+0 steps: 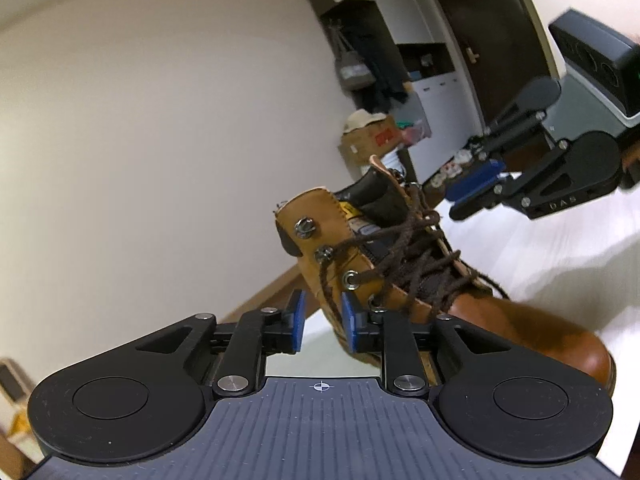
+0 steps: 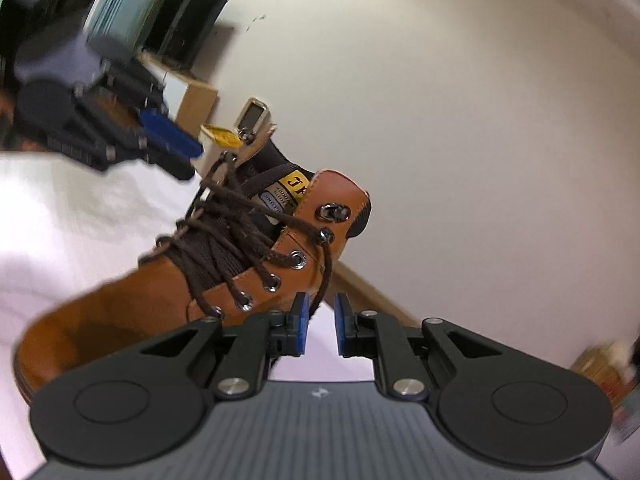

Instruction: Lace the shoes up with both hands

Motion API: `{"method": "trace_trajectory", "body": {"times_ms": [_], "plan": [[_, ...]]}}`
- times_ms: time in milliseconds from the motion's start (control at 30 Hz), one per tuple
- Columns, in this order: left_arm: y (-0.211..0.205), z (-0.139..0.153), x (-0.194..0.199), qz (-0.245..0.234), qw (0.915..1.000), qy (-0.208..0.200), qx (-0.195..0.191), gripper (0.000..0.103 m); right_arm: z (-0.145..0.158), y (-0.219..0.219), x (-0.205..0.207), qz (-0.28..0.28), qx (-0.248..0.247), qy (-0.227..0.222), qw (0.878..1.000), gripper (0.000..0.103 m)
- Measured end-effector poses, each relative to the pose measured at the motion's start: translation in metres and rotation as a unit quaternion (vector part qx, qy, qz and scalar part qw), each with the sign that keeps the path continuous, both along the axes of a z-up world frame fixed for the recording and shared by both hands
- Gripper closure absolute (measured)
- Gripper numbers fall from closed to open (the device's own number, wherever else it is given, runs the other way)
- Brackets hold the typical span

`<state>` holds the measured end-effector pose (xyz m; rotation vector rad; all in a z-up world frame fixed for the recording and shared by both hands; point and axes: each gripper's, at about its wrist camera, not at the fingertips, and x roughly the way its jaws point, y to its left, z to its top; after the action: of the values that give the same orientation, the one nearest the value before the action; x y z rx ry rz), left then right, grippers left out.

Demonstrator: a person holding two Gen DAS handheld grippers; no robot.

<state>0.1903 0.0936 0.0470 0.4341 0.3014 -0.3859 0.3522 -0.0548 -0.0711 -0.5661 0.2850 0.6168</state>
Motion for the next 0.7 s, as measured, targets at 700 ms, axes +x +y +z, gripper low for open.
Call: {"method": "trace_trajectory", "body": {"times_ms": [700], "plan": [[-0.008, -0.006, -0.027, -0.035, 0.9989, 0.030, 0.005, 0.101, -0.003, -0.038, 0.005, -0.016, 0.116, 0.151, 0.982, 0.101]]}}
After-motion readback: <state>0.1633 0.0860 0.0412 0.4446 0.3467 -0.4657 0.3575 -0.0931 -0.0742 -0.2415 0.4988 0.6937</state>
